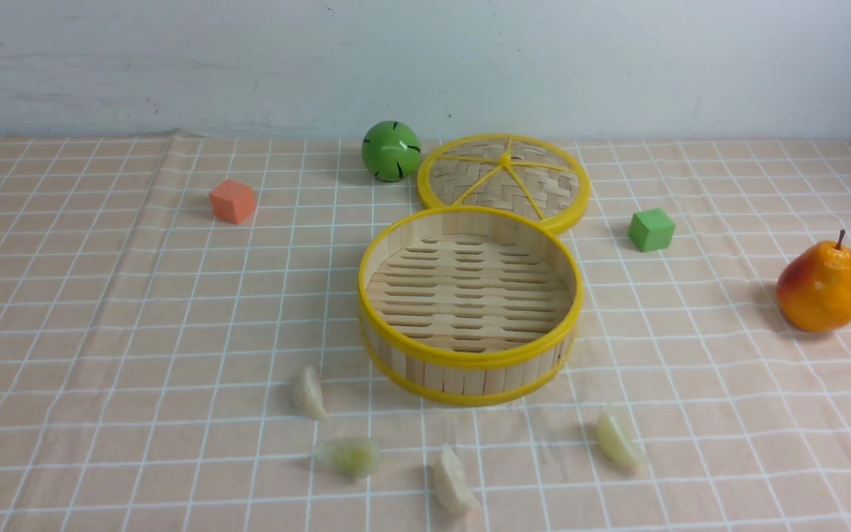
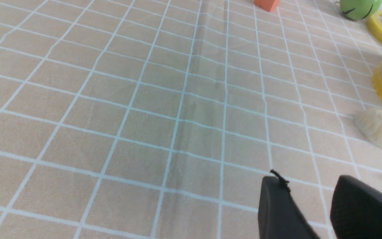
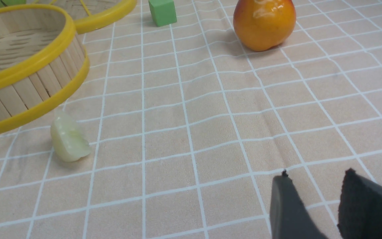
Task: Put the dumplings into the steamer on the table with the brown tablecloth.
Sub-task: 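Reach for and grasp a dumpling on the table with the left gripper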
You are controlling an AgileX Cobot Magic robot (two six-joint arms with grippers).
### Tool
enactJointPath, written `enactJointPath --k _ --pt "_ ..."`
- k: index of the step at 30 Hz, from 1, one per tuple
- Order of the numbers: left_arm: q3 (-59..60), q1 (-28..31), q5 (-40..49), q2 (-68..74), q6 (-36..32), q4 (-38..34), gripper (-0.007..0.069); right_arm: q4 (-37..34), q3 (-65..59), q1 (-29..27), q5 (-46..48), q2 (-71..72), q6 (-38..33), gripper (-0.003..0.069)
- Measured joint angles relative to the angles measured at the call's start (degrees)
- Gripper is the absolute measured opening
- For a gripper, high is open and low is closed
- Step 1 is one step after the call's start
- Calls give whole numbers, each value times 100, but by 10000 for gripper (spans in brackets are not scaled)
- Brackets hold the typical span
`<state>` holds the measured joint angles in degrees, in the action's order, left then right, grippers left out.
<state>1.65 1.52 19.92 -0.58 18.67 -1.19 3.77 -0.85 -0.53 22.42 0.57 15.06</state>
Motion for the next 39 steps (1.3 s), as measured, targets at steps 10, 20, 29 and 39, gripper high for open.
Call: enactJointPath --k 10,20,29,39 --pt "0 0 -279 0 1902 -3585 238 -1537 -7 0 -98 0 833 239" --pt "-16 0 -328 0 2231 -4956 238 -4346 -55 0 -199 0 2208 239" --pt "-1457 0 63 -4 -198 -4902 237 -4271 17 0 -219 0 1167 239" --pt "-3425 0 2115 2352 -1425 -2837 -13 -3552 2343 0 737 -1826 -2174 -5"
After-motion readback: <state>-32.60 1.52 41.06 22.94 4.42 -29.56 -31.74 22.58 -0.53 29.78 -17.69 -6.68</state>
